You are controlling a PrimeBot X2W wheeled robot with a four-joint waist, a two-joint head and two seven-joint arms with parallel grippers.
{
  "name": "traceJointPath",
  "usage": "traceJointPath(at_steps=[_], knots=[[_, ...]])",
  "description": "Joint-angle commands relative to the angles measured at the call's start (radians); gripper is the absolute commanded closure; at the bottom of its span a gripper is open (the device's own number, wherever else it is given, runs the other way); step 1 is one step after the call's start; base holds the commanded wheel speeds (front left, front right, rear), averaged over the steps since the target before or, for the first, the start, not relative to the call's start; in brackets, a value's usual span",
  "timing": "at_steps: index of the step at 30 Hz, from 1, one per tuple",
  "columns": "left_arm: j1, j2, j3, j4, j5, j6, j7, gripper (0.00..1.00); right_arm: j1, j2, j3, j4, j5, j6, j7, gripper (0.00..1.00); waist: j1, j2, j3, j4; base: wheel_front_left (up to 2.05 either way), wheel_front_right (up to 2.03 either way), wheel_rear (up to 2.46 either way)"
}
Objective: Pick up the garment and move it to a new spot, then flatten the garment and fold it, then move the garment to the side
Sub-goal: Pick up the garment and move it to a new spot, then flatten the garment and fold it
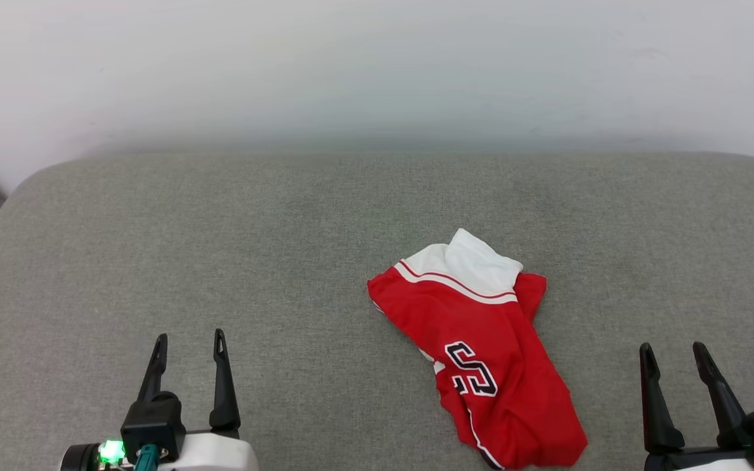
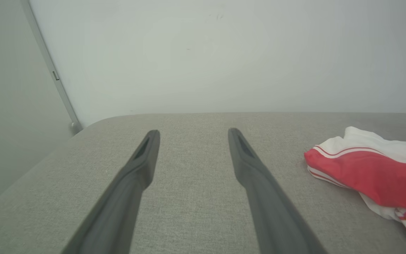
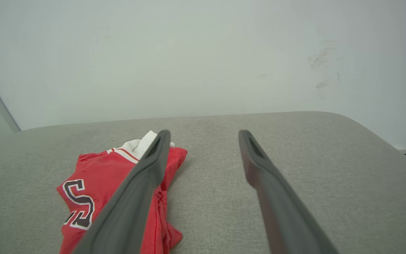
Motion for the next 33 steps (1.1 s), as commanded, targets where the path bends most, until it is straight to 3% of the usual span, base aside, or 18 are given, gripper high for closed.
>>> traceJointPath(at_steps=[1,21,28,33], knots=[[0.015,-0.007,0.007,0.004,0.008,-0.005,-0.003,0.00,0.011,0.001,0.001,0.003,0.005,-0.001,-0.002,0.00,0.0001,0.0000,-0.002,0.001,0.00,0.00,0.00],[0.008,-0.070,0.117,0.042,0.092,-0.111,-0.003,0.00,0.014,0.001,0.019,0.016,0.006,-0.001,-0.002,0.00,0.0001,0.0000,-0.007,0.001,0.00,0.00,0.00],[-0.132,-0.034,0.115,0.058,0.124,-0.167,-0.003,0.00,-0.007,0.001,0.025,0.007,-0.002,-0.001,-0.002,0.00,0.0001,0.0000,0.012,-0.002,0.00,0.00,0.00],[-0.308,-0.004,0.097,0.101,0.119,-0.234,-0.003,0.00,-0.038,0.001,0.034,-0.007,-0.015,-0.001,-0.002,0.00,0.0001,0.0000,0.061,-0.016,0.00,0.00,0.00]])
